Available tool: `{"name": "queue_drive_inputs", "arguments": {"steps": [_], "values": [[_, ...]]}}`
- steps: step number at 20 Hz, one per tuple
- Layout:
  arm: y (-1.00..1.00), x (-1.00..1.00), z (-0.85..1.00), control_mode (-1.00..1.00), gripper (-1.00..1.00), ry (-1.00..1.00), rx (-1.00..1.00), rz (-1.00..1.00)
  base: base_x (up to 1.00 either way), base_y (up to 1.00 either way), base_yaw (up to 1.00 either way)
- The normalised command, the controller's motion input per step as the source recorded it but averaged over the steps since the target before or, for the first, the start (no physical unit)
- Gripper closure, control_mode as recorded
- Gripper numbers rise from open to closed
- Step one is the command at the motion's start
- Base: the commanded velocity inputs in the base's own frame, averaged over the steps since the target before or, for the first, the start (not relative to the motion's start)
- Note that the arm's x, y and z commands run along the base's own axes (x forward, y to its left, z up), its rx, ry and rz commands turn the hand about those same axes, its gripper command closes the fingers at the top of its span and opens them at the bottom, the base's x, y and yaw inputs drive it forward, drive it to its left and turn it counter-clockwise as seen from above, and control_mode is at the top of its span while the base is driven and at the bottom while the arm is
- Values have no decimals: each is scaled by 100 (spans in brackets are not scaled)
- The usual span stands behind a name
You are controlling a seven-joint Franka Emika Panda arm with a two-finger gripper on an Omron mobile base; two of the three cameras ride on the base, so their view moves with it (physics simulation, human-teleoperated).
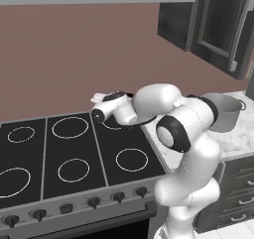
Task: Pick the kettle from the cabinet and place it on a stove burner. Then pick the pot from the counter and place it on another stove burner. Finally, turn both burners on.
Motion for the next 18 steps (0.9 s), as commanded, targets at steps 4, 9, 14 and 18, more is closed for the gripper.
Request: {"name": "queue_drive_inputs", "arguments": {"steps": [4, 9, 14, 18], "values": [[-4, 18, -19, -100, 100, 0, 0, 0, 0, 0, 0], [0, 31, -27, -100, 100, 0, 1, 0, 0, 0, 0], [0, 32, -33, -100, 100, 0, 1, 0, 0, 0, 0], [0, 32, -30, -100, 100, 0, 2, 0, 0, 0, 0]]}}
